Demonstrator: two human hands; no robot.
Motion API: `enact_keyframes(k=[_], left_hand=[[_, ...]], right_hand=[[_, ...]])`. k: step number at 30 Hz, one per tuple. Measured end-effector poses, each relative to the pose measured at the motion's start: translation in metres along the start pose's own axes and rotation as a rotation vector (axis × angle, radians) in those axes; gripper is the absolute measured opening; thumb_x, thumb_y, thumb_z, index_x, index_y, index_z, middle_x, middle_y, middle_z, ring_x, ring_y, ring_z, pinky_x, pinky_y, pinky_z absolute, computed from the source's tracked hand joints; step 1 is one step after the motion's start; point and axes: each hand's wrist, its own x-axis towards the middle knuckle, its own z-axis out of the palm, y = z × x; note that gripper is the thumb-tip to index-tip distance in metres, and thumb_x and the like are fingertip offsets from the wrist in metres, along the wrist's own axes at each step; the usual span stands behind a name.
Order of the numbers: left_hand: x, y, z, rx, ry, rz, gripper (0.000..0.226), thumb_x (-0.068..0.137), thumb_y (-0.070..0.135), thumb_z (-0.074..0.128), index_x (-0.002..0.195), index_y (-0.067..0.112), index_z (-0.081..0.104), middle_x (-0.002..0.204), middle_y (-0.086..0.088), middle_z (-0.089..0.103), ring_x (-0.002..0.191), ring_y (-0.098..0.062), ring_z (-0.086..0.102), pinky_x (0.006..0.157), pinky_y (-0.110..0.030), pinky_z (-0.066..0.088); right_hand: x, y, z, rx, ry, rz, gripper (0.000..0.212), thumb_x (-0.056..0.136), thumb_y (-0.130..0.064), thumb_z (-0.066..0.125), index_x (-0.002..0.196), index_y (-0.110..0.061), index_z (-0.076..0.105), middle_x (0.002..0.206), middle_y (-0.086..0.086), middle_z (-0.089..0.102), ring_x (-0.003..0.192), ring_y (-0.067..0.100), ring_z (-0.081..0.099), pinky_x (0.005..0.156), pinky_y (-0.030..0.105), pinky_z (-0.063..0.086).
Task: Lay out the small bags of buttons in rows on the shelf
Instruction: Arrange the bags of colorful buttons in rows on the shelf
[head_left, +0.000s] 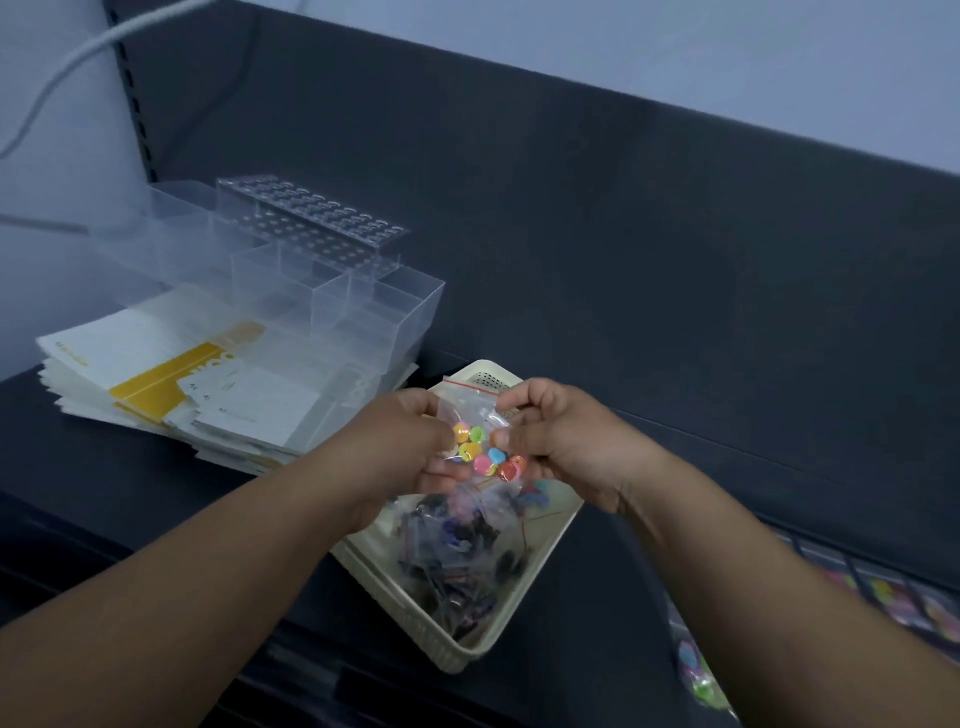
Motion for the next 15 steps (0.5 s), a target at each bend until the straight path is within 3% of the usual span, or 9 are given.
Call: enact_keyframes(k=[2, 6, 9, 15], left_hand=[[-0.006, 0.005, 0.011, 0.000, -0.056, 0.015, 0.017, 0.090, 0.005, 0.055, 0.105, 0.010, 0.060, 0.092, -0.014, 0.074, 0.075, -0.022, 0.072, 0.062, -0.026, 0.057], [-0.016, 0.008, 0.046, 0.031, -0.103, 0.071, 0.026, 0.081, 0.000, 0.067, 0.103, 0.010, 0.060, 0.094, -0.012, 0.070, 0.072, -0.016, 0.069, 0.060, -0.022, 0.056], [-0.018, 0.004, 0.080, 0.052, -0.084, 0.117, 0.029, 0.078, -0.007, 0.066, 0.104, 0.007, 0.060, 0.093, -0.012, 0.067, 0.072, -0.015, 0.067, 0.060, -0.023, 0.055], [-0.027, -0.005, 0.159, 0.019, -0.079, 0.111, 0.027, 0.078, -0.011, 0.065, 0.097, 0.007, 0.059, 0.091, -0.010, 0.061, 0.073, -0.015, 0.061, 0.052, -0.018, 0.054]], right_hand=[[-0.009, -0.002, -0.007, -0.040, 0.032, -0.023, 0.028, 0.081, 0.005, 0.066, 0.100, -0.014, 0.056, 0.076, 0.004, 0.059, 0.060, 0.016, 0.058, 0.063, 0.035, 0.045], [-0.034, -0.001, -0.026, -0.011, 0.037, -0.074, 0.031, 0.079, 0.007, 0.067, 0.099, -0.015, 0.056, 0.081, 0.004, 0.060, 0.060, 0.011, 0.060, 0.055, 0.024, 0.047], [-0.057, 0.005, -0.049, 0.035, 0.059, -0.079, 0.031, 0.078, 0.009, 0.066, 0.095, -0.016, 0.057, 0.080, 0.002, 0.060, 0.066, 0.012, 0.060, 0.061, 0.026, 0.050], [-0.115, 0.026, -0.120, 0.408, 0.378, -0.096, 0.029, 0.083, 0.014, 0.056, 0.096, -0.012, 0.055, 0.085, 0.006, 0.061, 0.062, 0.011, 0.059, 0.048, 0.018, 0.048]])
